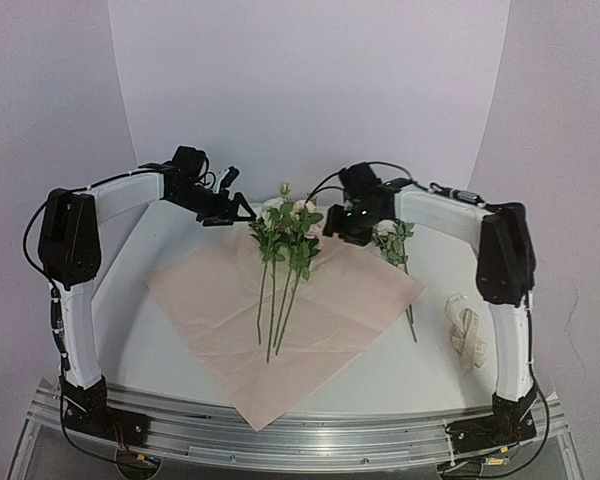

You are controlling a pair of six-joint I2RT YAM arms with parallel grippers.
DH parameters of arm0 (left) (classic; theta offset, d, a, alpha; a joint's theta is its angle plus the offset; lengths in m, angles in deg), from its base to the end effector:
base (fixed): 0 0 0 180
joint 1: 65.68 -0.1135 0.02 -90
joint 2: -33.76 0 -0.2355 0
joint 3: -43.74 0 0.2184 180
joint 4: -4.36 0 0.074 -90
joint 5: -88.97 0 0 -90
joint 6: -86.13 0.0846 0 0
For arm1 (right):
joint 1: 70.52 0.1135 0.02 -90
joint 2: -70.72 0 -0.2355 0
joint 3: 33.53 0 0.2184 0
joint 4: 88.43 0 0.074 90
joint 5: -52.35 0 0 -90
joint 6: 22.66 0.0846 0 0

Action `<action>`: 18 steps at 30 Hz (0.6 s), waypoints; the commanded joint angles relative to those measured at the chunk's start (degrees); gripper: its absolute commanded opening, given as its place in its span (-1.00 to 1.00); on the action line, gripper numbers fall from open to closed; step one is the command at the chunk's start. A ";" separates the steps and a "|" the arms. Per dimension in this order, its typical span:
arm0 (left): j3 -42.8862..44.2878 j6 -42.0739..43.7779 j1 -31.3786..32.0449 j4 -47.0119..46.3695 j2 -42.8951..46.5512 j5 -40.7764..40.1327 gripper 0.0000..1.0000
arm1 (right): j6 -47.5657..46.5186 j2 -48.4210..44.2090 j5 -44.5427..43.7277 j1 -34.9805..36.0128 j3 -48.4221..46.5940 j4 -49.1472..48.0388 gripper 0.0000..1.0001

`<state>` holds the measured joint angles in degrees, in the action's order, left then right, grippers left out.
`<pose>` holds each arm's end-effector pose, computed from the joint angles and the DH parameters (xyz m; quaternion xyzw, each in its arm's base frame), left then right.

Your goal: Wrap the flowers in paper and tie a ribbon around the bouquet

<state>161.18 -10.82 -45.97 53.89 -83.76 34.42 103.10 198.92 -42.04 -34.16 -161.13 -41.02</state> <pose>0.3975 -0.1945 0.2132 0.2038 0.8768 -0.3538 0.2541 0.3984 0.2853 0.1786 0.0088 0.9330 0.1818 0.3105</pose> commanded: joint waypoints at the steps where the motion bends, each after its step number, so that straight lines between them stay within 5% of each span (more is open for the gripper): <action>1: 0.33 1.23 -0.19 0.08 3.20 1.14 0.85 | -7.37 -12.46 -8.77 -10.91 8.17 3.92 0.06; 3: 0.59 1.24 -0.13 0.08 2.98 1.30 0.85 | -9.51 -12.26 -8.70 -15.14 11.22 5.63 0.05; 8: 0.93 1.86 -0.17 0.27 3.02 0.69 0.85 | -12.78 -6.27 -3.83 -21.65 10.93 7.45 0.40; 18: -0.39 2.36 -0.19 0.51 4.24 0.24 0.85 | -14.37 1.59 0.58 -24.15 8.75 7.97 -0.15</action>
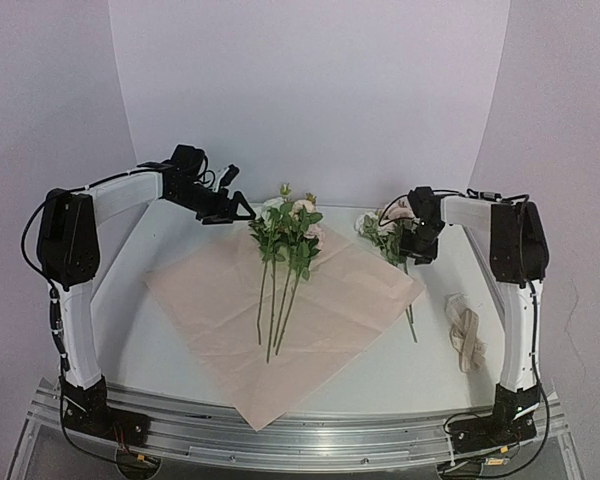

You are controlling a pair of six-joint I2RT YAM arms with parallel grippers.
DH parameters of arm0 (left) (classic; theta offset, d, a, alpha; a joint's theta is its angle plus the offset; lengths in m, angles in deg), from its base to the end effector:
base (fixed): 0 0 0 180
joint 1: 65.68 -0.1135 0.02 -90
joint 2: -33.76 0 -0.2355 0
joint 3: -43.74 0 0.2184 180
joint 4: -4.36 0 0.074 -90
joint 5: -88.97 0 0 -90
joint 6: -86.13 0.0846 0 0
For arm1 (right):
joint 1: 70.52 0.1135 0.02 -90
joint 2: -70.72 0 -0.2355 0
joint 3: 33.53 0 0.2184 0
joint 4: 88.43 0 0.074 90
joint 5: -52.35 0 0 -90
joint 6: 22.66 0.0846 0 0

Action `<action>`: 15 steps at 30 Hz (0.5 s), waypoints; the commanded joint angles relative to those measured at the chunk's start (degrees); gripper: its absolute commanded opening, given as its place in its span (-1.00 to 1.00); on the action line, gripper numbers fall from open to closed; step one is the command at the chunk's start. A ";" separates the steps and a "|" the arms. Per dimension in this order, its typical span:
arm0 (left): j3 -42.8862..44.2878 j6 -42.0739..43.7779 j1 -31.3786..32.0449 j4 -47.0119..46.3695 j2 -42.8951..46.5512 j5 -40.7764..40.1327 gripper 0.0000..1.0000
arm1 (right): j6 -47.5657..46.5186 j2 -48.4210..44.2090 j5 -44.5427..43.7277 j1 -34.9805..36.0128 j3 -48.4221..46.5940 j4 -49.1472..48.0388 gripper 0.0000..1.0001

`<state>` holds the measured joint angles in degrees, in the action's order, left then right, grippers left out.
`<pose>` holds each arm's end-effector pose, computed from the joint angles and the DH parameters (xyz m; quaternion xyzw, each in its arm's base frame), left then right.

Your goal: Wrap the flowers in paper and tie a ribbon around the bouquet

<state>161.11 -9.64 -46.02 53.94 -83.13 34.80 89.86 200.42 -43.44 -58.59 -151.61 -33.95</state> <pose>0.3961 -0.1941 0.2176 0.2145 0.8720 -0.3543 0.2609 0.4405 0.0843 0.1061 0.1006 0.9719 0.0140 0.2122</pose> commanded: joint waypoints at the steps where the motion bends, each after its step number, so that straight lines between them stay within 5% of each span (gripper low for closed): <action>1: -0.32 1.14 -0.15 0.42 3.57 -0.15 0.85 | -1.35 0.64 1.27 0.28 -0.86 0.89 -0.21; 10: 0.45 1.22 -0.13 0.51 3.95 -0.11 0.85 | -3.46 2.44 -7.40 -1.55 -0.88 1.82 -0.99; 15: 1.08 1.82 -0.13 0.64 3.93 0.11 0.85 | -8.95 -3.83 -18.84 -2.31 -6.08 4.11 -1.00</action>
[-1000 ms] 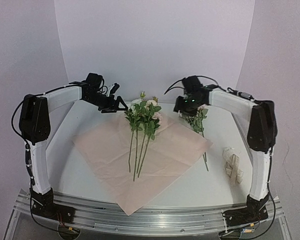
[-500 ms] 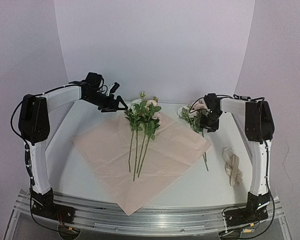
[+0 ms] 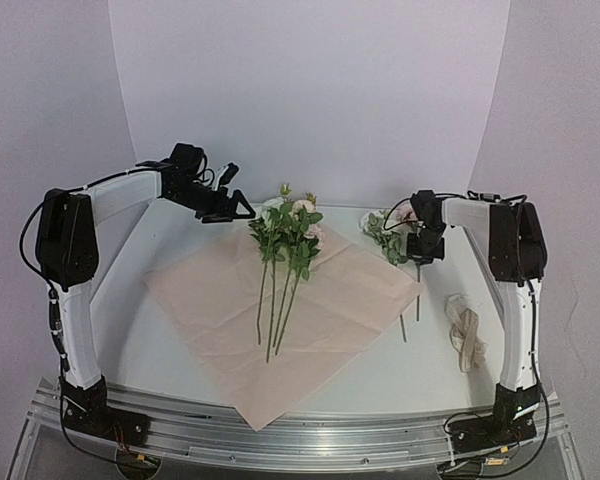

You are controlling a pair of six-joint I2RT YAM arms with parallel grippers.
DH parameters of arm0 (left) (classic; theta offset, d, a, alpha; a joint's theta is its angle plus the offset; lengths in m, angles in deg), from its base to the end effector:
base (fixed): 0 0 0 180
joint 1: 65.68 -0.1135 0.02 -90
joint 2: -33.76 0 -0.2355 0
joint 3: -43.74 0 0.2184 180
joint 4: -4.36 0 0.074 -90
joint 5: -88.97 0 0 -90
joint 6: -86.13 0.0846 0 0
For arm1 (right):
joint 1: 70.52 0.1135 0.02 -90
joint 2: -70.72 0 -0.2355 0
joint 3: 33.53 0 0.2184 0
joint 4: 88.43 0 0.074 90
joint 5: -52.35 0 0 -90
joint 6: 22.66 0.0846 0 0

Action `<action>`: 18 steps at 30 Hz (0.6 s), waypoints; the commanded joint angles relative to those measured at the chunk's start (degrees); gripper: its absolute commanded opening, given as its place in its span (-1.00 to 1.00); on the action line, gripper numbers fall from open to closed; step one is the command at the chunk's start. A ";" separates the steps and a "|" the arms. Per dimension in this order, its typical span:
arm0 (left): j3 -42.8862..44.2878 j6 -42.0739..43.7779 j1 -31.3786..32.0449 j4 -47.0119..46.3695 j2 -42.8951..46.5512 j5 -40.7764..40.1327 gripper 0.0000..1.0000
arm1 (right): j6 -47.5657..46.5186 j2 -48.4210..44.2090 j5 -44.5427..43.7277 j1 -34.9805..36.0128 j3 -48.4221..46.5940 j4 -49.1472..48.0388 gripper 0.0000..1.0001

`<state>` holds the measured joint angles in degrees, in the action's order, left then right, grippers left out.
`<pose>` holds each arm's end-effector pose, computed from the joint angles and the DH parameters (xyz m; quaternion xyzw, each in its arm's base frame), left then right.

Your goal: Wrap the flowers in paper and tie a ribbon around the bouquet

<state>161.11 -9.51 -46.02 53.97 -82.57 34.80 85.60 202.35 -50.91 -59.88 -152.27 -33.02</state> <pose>0.3950 -0.1937 0.2216 0.2166 0.8701 -0.3544 0.2654 0.4430 0.0635 0.0955 0.0865 0.9720 -0.0631 0.2094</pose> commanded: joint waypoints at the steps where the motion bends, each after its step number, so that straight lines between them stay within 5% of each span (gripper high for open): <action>1: 1.28 1.83 -0.10 0.65 3.21 0.25 0.85 | -6.01 -7.44 -14.26 -0.98 -7.68 4.17 -1.00; 6: 2.61 3.21 0.06 0.49 3.20 6.46 0.82 | -10.06 -15.74 -22.08 3.98 -17.66 7.47 -1.00; 10: 4.37 4.95 1.98 -0.04 3.35 15.97 0.82 | -1.10 -20.14 -11.30 14.48 -19.28 5.63 -1.00; 18: 4.15 1.18 8.25 -8.07 3.19 26.59 0.97 | 23.49 -21.20 7.29 28.30 -5.42 -29.78 -1.00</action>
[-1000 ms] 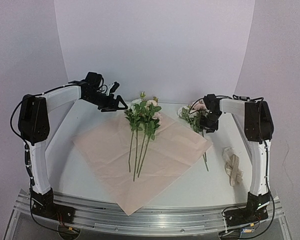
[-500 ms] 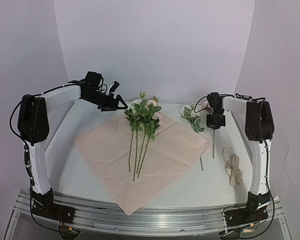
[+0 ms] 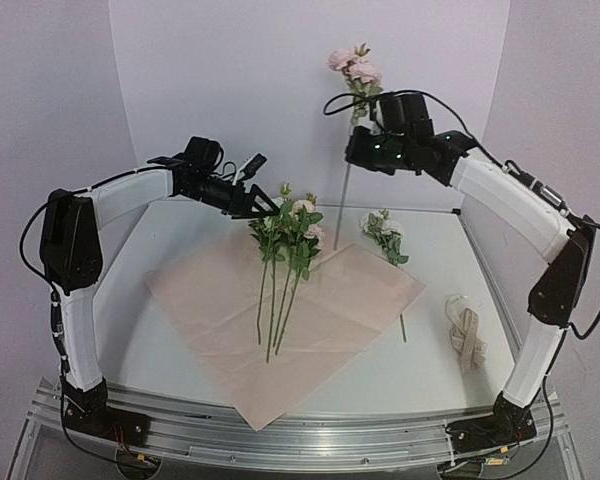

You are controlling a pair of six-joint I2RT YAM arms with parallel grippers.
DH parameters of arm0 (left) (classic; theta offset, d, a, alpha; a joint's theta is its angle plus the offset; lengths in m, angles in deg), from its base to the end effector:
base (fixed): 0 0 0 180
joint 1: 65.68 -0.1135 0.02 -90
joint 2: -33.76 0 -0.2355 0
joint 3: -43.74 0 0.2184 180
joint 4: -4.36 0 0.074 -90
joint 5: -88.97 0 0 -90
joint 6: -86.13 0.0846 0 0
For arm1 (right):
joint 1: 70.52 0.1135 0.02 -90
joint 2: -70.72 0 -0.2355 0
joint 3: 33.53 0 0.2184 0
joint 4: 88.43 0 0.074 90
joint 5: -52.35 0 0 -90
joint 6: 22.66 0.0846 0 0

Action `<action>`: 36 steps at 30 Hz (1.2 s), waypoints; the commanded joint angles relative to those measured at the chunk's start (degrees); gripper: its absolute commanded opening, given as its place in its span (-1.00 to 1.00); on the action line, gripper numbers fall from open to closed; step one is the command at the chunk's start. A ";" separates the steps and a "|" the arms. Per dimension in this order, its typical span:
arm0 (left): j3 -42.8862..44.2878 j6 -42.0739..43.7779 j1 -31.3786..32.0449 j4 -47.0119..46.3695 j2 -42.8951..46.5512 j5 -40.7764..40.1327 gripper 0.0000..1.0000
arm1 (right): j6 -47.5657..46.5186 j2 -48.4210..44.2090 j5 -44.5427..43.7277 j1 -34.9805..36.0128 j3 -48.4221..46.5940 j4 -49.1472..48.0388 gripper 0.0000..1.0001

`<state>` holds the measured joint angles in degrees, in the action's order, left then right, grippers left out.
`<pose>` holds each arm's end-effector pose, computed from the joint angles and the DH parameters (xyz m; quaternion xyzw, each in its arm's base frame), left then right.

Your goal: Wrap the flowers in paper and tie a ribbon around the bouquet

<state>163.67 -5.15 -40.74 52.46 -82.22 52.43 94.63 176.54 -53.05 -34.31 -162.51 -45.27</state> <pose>0.3615 -0.2431 0.2536 0.3401 0.7692 -0.4824 0.2449 0.3612 0.2366 0.3728 0.0135 0.8153 0.2058 0.5411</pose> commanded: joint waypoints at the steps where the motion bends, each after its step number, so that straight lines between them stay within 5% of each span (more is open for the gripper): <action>1: 1.36 -4.75 3.17 -8.17 2.41 10.17 0.99 | 14.86 5.73 9.32 3.99 4.02 -19.51 -1.00; 9: -3.03 -7.00 4.06 -15.31 2.87 12.96 0.89 | 17.89 10.14 12.57 7.28 0.04 -22.95 -1.00; 11: -3.07 -7.33 4.08 -14.24 2.33 11.20 0.29 | 18.33 10.54 13.30 7.30 -0.64 -23.08 -1.00; 13: -3.20 -7.97 4.08 -13.10 1.91 8.93 -0.74 | 18.46 10.94 13.67 7.30 -1.11 -23.09 -1.00; 14: -3.36 -8.50 4.10 -12.76 1.93 7.64 -0.97 | 18.49 11.08 13.81 7.28 -1.18 -23.08 -1.00; 18: -4.96 -13.39 3.60 -13.85 2.58 4.48 -1.00 | 18.03 11.33 14.71 6.91 0.22 -22.71 -0.89; 19: -5.77 -15.32 3.39 -14.17 2.70 3.53 -1.00 | 17.91 11.31 15.55 6.38 0.92 -22.38 -0.62; 21: -7.94 -18.53 2.88 -13.38 2.52 0.66 -1.00 | 16.35 10.90 16.84 4.29 2.28 -19.30 0.35; 23: -9.51 -18.85 2.28 -10.16 1.43 -2.43 -1.00 | 12.87 9.46 14.09 1.15 4.69 -13.00 0.74; 30: -13.11 -14.58 1.87 -7.78 -3.98 -9.14 -1.00 | 0.44 11.35 -1.29 -11.12 10.36 5.42 0.84; 36: -15.01 -15.00 2.28 -9.00 -7.65 -12.04 -1.00 | -6.01 22.77 -1.32 -15.78 2.75 11.83 0.87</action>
<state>149.89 -21.02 -39.05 44.45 -88.26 43.58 95.64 192.97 -51.37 -50.42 -154.45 -40.86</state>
